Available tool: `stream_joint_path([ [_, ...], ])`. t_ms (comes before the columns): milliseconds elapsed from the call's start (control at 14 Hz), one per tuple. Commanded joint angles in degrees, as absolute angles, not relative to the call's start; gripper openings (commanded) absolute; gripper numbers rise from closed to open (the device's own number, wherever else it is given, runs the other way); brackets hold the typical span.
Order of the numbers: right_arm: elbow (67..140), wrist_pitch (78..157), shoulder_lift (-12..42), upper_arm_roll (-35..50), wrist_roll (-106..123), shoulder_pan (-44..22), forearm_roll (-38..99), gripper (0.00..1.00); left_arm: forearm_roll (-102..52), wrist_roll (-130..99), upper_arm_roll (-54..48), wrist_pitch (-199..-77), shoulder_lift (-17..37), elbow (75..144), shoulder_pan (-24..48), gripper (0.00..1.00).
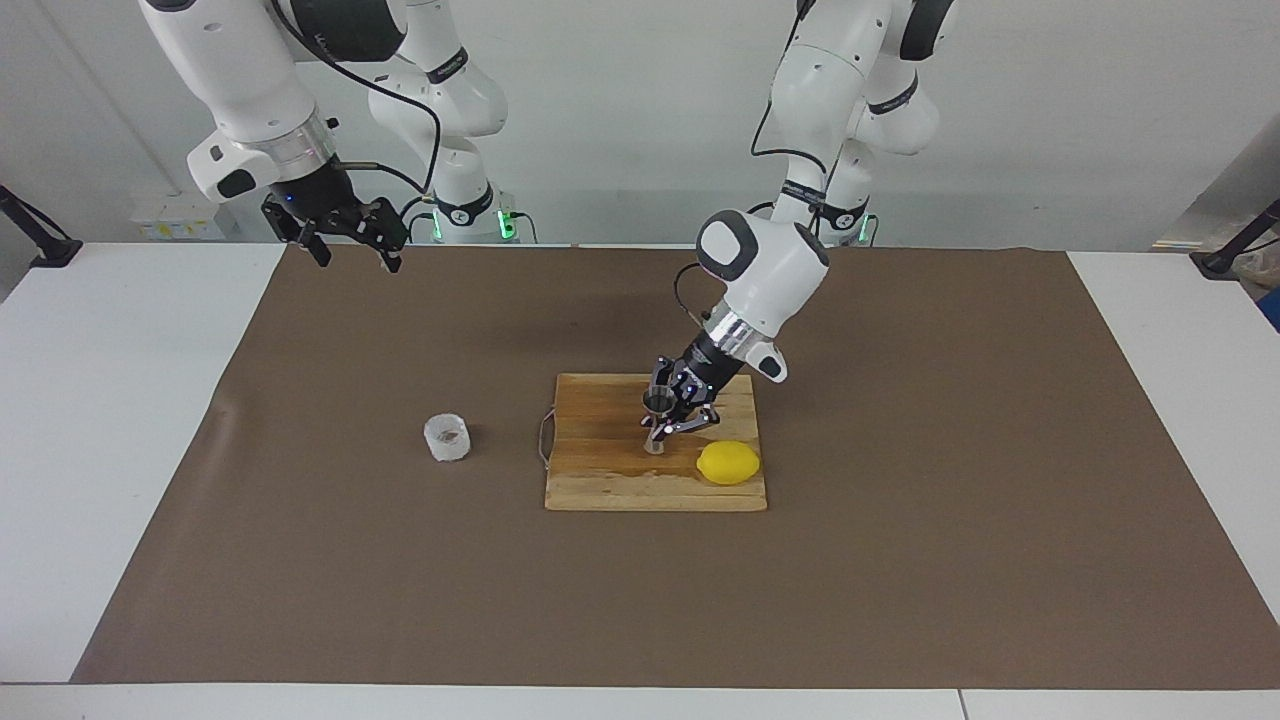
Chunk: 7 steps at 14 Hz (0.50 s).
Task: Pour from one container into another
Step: 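Carry the silver cup onto the wooden board with the left gripper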
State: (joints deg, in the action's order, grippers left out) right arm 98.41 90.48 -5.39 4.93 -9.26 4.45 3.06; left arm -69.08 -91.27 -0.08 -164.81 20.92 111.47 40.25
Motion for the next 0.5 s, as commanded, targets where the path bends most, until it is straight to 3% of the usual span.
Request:
stream_joint_path([
  [0,97.7,89.6,-5.1,5.0,-8.6,5.0,4.2,1.0,-70.6,-91.1,-0.2,-166.3,21.4,110.4,41.9,0.0],
  [427,97.7,89.6,-5.1,5.0,-8.6,5.0,4.2,1.0,-70.6,-90.4,-0.2,-166.5,22.3,110.8,42.0,0.0],
])
